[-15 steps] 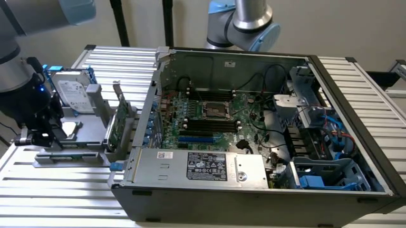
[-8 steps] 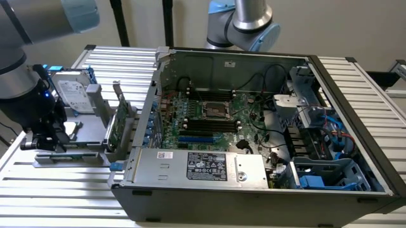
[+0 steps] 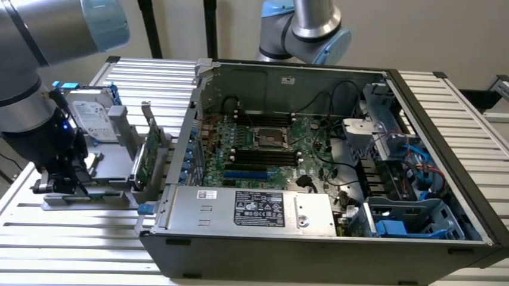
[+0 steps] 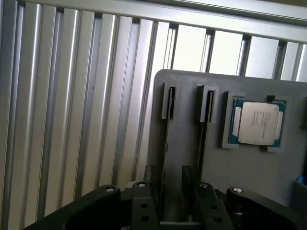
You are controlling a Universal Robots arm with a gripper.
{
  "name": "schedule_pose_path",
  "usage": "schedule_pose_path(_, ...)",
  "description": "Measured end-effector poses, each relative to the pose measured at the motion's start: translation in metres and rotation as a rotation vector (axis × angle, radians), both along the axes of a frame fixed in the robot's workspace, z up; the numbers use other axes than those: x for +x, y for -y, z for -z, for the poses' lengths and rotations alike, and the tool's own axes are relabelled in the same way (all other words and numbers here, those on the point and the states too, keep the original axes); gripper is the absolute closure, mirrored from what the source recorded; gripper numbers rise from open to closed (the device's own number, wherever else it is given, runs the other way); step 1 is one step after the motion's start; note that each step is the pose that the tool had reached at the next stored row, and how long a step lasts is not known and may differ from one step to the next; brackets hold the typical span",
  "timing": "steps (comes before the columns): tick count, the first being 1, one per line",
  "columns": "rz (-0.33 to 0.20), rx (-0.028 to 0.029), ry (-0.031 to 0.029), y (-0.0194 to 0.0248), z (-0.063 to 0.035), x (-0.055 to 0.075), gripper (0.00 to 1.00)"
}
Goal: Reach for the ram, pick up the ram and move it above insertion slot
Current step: 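Pick up the ram and move it above insertion slot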
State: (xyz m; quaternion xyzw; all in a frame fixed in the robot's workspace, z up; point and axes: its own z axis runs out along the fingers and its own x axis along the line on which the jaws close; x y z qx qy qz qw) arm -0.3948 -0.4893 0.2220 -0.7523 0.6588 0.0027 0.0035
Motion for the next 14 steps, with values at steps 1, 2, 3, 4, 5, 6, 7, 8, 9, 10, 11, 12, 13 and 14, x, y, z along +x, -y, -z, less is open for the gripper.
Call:
schedule_pose_path(1, 0.000, -0.0001, 0.0000, 0.0000, 0.0019, 0.000, 0.64)
schedule_pose_path(2, 0.000, -0.0001, -0.0001, 0.0000, 0.0037, 0.000, 0.64)
schedule_pose_path(3, 0.000, 0.0000, 0.0000, 0.0000, 0.0056, 0.000, 0.64)
schedule_pose_path(4, 0.000, 0.0000, 0.0000, 0.0000, 0.0073, 0.000, 0.64)
schedule_pose_path(5, 0.000, 0.0000, 0.0000, 0.0000, 0.0092, 0.000, 0.64)
schedule_pose_path(6, 0.000, 0.0000, 0.0000, 0.0000, 0.0109, 0.000, 0.64)
schedule_pose_path(7, 0.000, 0.0000, 0.0000, 0.0000, 0.0127, 0.000, 0.64)
schedule_pose_path(8, 0.000, 0.0000, 0.0000, 0.0000, 0.0146, 0.000, 0.64)
schedule_pose_path(9, 0.000, 0.0000, 0.0000, 0.0000, 0.0165, 0.000, 0.64)
schedule_pose_path(10, 0.000, -0.0001, -0.0001, 0.0000, 0.0183, 0.000, 0.64)
schedule_pose_path(11, 0.000, -0.0001, -0.0001, 0.0000, 0.0201, 0.000, 0.64)
schedule_pose_path(12, 0.000, 0.0000, -0.0001, 0.0000, 0.0216, 0.000, 0.64)
schedule_pose_path(13, 0.000, -0.0001, -0.0004, 0.0000, 0.0225, 0.000, 0.64)
schedule_pose_path(14, 0.000, -0.0001, -0.0007, 0.0000, 0.0229, 0.000, 0.64)
